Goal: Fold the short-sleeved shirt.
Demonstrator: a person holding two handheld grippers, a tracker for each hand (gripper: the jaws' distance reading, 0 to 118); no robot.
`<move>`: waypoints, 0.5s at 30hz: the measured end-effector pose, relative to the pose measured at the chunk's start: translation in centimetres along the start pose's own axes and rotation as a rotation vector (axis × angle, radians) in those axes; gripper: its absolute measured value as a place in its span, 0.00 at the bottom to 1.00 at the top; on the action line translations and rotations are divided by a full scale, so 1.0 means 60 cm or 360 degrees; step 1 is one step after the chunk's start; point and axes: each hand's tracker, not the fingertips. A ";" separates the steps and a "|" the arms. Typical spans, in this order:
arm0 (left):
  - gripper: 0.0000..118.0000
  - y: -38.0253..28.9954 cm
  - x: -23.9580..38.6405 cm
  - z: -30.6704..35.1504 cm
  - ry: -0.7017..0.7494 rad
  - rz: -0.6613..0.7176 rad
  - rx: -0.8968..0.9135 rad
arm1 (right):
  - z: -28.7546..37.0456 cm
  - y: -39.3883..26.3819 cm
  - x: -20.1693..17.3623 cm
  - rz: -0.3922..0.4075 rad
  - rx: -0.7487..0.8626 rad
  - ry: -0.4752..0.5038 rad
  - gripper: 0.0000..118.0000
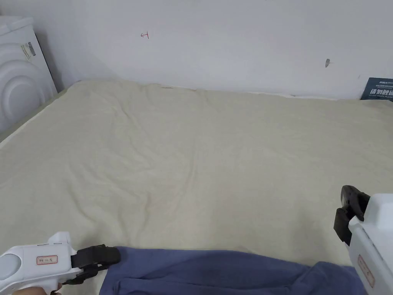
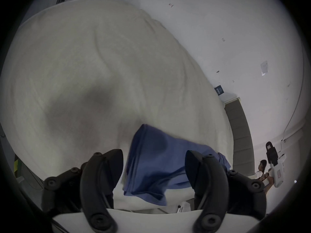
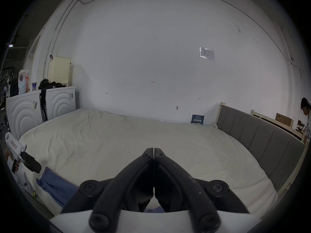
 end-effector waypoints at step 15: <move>0.32 -0.014 0.016 -0.053 0.0026 -0.0109 -0.0120 | -0.016 -0.023 0.017 -0.0039 -0.0110 -0.0051 0.02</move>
